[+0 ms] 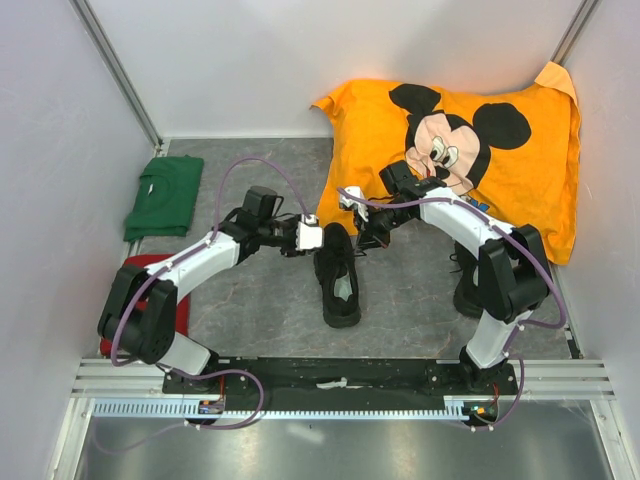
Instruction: Tie the shoes
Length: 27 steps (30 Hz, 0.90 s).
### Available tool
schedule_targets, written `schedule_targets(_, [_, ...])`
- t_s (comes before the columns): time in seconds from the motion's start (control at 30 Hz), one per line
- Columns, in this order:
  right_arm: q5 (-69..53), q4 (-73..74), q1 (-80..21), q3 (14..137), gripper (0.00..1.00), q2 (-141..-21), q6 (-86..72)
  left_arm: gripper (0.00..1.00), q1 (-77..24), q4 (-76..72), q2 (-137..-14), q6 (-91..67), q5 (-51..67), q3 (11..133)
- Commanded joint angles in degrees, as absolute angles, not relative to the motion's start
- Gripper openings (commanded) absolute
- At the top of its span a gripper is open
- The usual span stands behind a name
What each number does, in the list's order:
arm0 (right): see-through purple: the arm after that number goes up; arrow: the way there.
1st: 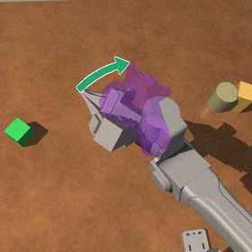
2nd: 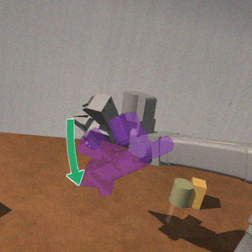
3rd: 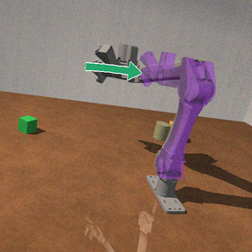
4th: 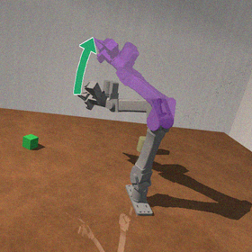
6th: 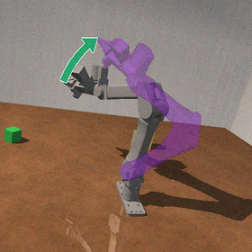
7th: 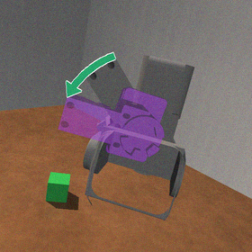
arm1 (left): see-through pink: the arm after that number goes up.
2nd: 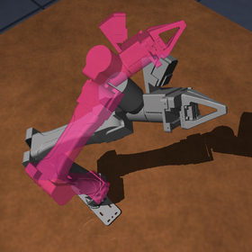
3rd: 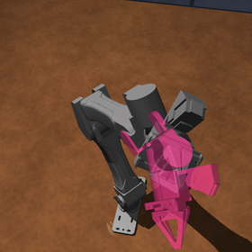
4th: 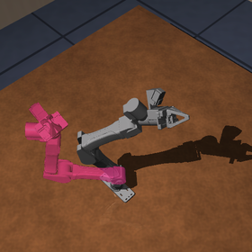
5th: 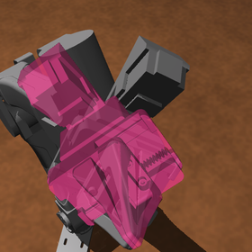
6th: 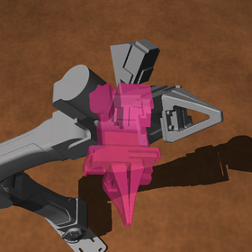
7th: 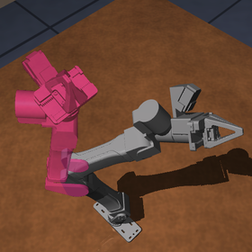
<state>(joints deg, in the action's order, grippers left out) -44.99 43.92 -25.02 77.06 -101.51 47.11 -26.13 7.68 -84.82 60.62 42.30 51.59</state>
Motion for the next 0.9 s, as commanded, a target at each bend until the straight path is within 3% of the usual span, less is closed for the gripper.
schedule_targets(0.0, [-45.3,41.3,-25.4,79.2,0.00,-98.3,44.5,0.57,-28.6,8.3,-86.6,66.9,45.9,53.2])
schedule_targets(0.6, [-44.7,39.5,-25.9,78.2,0.00,-96.7,43.7,0.60,-29.9,29.4,-89.7,81.1,43.7,58.5])
schedule_targets(0.87, [-45.1,39.6,-26.0,78.2,0.00,-97.0,44.1,0.71,-31.1,27.2,-90.2,77.4,39.9,59.5])
